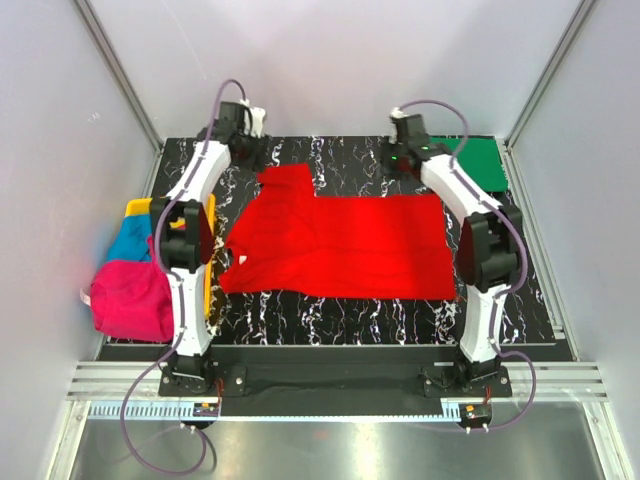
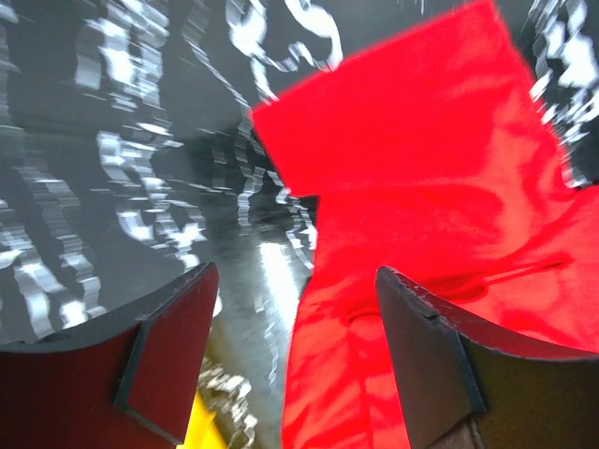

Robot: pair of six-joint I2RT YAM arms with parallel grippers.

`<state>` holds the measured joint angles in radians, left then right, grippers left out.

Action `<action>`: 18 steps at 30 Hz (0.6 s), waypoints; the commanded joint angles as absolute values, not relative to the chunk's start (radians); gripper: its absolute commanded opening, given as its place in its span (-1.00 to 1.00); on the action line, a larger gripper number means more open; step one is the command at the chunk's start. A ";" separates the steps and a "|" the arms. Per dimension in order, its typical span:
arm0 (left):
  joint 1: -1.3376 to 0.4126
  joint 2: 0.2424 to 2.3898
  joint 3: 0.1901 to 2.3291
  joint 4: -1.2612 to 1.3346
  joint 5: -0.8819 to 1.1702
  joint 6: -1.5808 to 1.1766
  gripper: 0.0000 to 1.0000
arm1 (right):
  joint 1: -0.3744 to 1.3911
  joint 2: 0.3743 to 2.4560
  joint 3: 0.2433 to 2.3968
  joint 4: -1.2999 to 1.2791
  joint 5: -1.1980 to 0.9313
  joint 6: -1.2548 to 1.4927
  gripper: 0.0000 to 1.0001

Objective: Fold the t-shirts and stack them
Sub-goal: Fold the tshirt

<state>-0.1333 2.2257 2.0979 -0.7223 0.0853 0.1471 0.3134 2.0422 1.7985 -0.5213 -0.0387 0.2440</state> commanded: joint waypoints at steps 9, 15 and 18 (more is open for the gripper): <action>-0.193 2.388 2.184 -0.660 -0.069 0.222 0.56 | 0.103 2.066 1.700 -0.601 0.032 0.248 -0.05; -0.198 2.393 2.152 -0.604 -0.112 0.244 0.48 | 0.040 2.120 1.721 -0.606 0.046 0.252 -0.06; -0.207 2.407 2.152 -0.583 -0.150 0.268 0.44 | 0.014 2.157 1.749 -0.620 0.043 0.253 -0.05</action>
<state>-0.2020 2.4062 2.1201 -0.6525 -0.0875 0.2340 0.0387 2.1315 1.6947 -0.6014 0.0185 0.2443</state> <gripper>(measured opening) 0.730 0.473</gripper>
